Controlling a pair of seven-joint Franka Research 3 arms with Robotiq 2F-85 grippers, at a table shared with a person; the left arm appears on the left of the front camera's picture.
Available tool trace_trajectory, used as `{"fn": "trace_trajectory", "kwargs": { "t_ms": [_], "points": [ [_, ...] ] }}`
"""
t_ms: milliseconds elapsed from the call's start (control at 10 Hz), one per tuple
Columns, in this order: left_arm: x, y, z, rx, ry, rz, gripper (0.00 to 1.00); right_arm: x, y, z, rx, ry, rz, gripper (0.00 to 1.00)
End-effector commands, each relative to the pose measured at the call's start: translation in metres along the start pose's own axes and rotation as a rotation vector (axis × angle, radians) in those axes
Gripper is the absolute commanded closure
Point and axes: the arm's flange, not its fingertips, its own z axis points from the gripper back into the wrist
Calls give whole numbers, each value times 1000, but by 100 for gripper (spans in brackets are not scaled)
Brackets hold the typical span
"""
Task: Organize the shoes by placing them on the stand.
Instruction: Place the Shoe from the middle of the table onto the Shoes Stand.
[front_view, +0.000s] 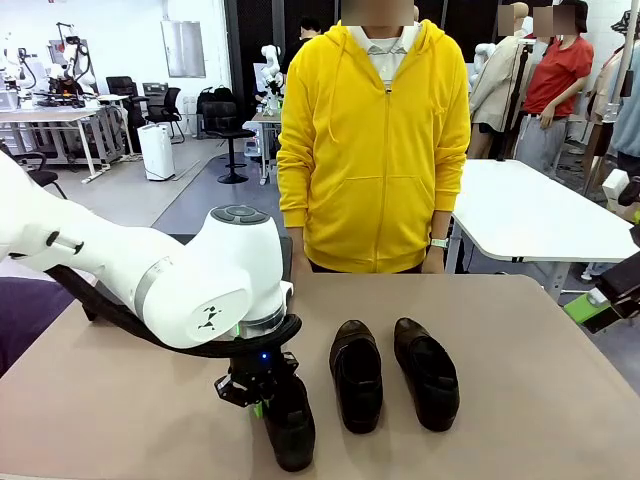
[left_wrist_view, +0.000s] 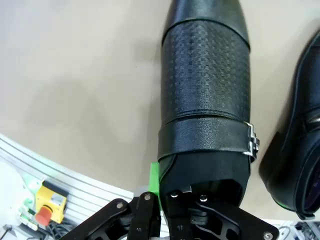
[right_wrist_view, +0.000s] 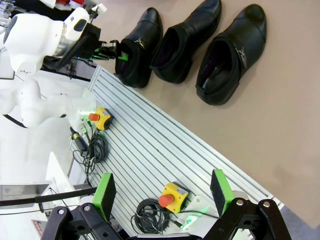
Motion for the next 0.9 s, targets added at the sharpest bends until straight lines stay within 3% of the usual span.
{"fn": "trace_trajectory", "kwargs": {
  "t_ms": [0,200,400,500,600,800],
  "points": [
    [0,9,30,-99,-19,-140,100,4,3,3,9,-3,-6,0],
    [-18,35,91,-227,-81,-348,100,4,3,3,9,-3,-6,0],
    [-36,59,124,-246,-189,-488,100,4,3,3,9,-3,-6,0],
    [-37,71,127,-216,-263,-441,100,4,3,3,9,-3,-6,0],
    [-36,26,116,-219,-160,-432,100,4,3,3,9,-3,-6,0],
    [-36,26,116,-219,-160,-432,100,4,3,3,9,-3,-6,0]
  ]
}}
